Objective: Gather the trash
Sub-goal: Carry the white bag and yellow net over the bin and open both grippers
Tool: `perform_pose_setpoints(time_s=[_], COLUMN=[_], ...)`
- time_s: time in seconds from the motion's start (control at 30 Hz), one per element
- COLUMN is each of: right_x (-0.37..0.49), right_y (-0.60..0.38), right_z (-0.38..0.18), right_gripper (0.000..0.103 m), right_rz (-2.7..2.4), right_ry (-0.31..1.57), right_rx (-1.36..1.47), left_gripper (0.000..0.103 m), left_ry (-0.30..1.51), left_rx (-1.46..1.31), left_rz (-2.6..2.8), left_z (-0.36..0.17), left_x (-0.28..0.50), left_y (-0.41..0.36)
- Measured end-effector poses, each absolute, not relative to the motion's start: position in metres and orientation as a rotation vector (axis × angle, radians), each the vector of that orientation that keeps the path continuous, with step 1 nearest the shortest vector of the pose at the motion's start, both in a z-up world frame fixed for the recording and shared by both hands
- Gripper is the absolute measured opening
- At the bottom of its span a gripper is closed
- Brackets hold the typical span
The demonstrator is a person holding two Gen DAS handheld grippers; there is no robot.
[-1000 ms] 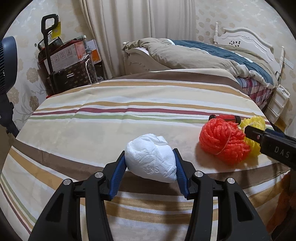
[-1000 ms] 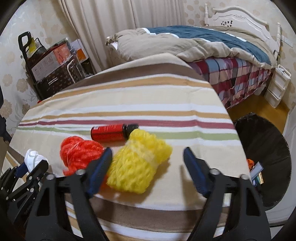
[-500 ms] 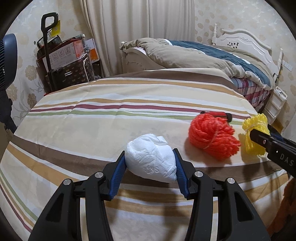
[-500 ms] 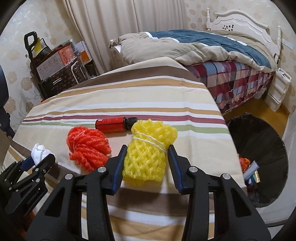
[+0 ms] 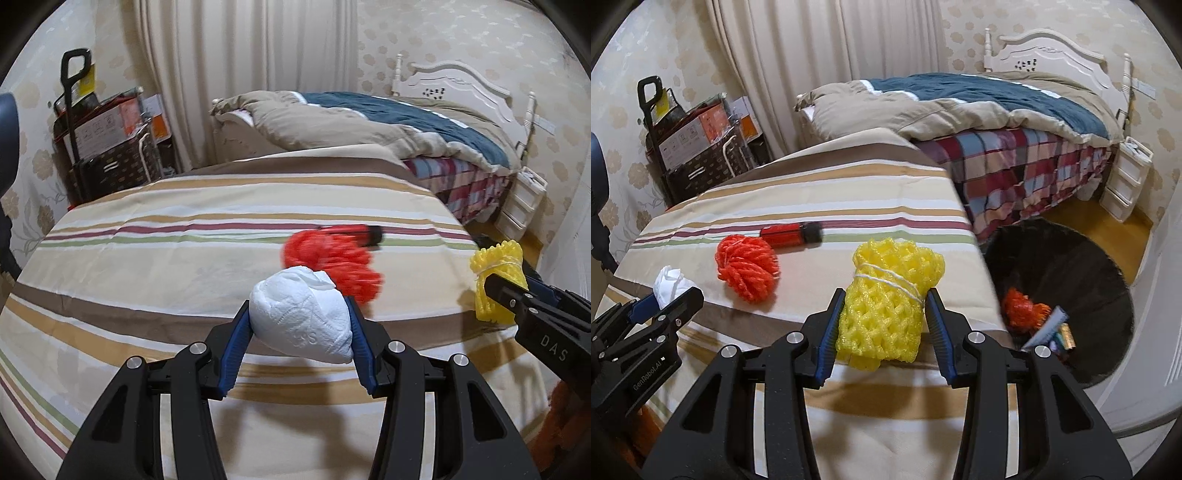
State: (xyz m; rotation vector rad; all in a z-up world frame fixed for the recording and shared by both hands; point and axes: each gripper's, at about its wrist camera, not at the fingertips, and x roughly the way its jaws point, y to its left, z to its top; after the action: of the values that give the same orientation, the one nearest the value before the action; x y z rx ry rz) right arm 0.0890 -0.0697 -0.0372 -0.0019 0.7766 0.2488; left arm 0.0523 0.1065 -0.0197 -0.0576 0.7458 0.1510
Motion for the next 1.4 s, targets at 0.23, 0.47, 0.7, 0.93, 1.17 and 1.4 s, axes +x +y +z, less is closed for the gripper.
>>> perform_pose_setpoints(time_s=[0.23,0.47,0.7,0.93,1.17,1.4], right_x=[0.08,0.074,0.074,0.074,0.078,0.086], right_y=[-0.102,-0.133,-0.163,-0.189,-0.214,-0.237], right_z=[-0.028,-0.024,-0.024,-0.023,-0.024,-0.025], right_gripper=[0.042,0.042,0.042,0.042,0.042,0.042], right_rz=[0.198,0.144,0.087,0.036,-0.014,-0.056], right_ry=[0.739,0.717,0.705,0.695,0.688,0.686], right_rx=[0.011,0.024,0.042,0.064,0.079,0.095], left_gripper=[0.05,0.05,0.05,0.05,0.05,0.05], left_ry=[0.727,0.718,0.717,0.712,0.702,0.697], left_rx=[-0.028,0.005,0.036,0.06,0.087,0.111], left_rz=[0.088,0.035,-0.016,-0.056,-0.099,-0.135], left_z=[-0.013,-0.009,-0.009,-0.009,-0.011,-0.015], left_x=[0.054,0.062,0.07,0.081,0.093,0.109], left_y=[0.071,0.04,0.011,-0.015,-0.043,-0.07])
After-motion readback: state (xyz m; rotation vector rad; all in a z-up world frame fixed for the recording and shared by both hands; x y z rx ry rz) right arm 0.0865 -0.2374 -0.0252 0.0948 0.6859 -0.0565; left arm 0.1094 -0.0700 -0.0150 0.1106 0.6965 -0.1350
